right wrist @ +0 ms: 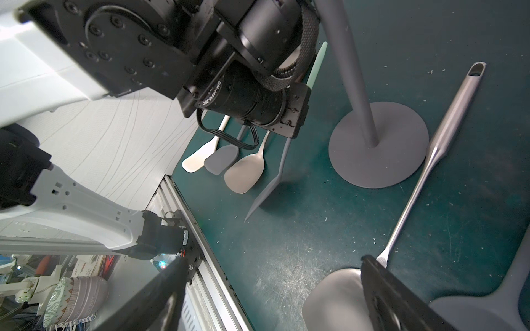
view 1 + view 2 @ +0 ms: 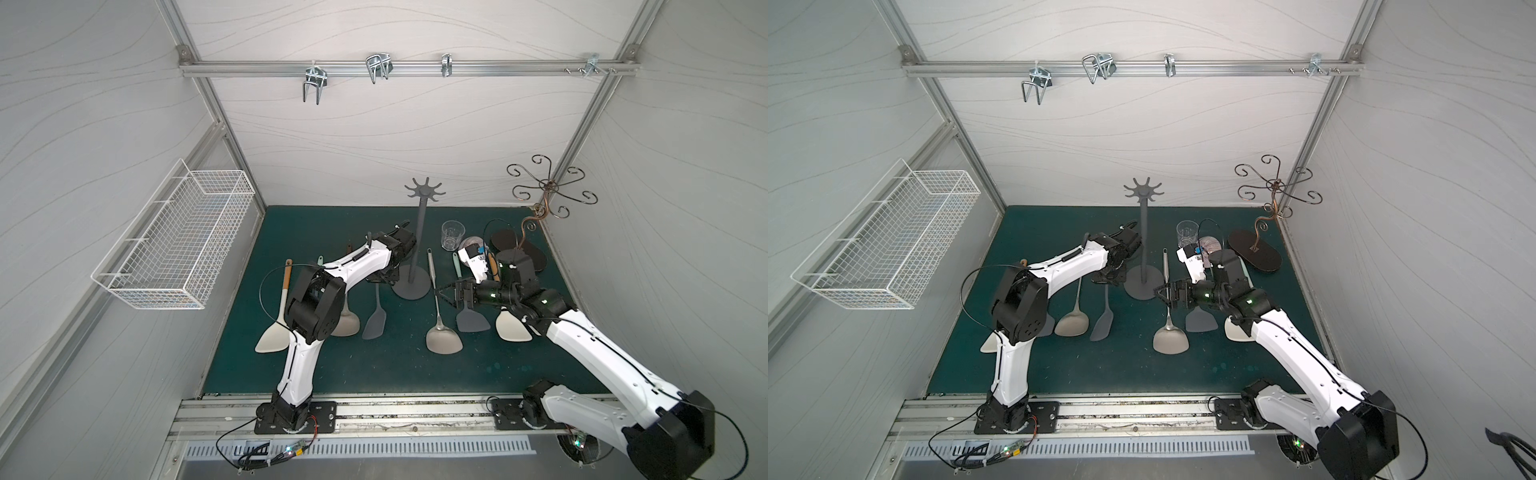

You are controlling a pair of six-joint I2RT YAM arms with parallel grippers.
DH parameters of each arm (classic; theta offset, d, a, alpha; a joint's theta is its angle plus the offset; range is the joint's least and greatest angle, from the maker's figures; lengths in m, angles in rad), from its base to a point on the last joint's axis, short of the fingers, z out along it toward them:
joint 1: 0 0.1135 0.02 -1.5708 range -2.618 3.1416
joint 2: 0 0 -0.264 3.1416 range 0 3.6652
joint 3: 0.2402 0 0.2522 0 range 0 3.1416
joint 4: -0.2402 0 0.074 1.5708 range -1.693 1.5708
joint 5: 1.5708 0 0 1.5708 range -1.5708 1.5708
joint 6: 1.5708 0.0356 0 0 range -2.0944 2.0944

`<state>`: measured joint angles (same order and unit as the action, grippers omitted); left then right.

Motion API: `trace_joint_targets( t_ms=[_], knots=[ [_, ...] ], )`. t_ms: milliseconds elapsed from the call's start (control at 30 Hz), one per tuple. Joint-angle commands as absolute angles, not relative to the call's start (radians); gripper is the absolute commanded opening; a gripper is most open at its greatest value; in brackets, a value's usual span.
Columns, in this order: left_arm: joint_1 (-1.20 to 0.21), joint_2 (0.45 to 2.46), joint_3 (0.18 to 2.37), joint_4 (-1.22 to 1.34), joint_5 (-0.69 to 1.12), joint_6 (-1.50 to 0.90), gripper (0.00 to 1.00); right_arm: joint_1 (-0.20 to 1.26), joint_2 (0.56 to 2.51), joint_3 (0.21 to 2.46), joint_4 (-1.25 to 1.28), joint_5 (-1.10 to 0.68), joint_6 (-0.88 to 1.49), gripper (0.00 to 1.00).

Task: Take the spatula off the kitchen utensil rack
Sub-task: Place the spatula at the center of the board.

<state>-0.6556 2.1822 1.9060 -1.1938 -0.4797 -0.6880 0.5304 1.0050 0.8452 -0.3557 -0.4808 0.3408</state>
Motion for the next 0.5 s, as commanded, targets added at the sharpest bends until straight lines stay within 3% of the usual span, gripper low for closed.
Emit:
trace_joint_targets(
  t_ms=[0,467],
  knots=[
    [-0.652,2.12,1.865,-1.17,-0.507,-0.718,0.0,0.525,1.02,0.853,-0.33,-0.472,0.327,0.94],
    [-0.609,2.051,1.695,-0.98,-0.404,-0.68,0.0,0.526,1.036,0.844,-0.299,-0.5,0.346,0.94]
  ],
)
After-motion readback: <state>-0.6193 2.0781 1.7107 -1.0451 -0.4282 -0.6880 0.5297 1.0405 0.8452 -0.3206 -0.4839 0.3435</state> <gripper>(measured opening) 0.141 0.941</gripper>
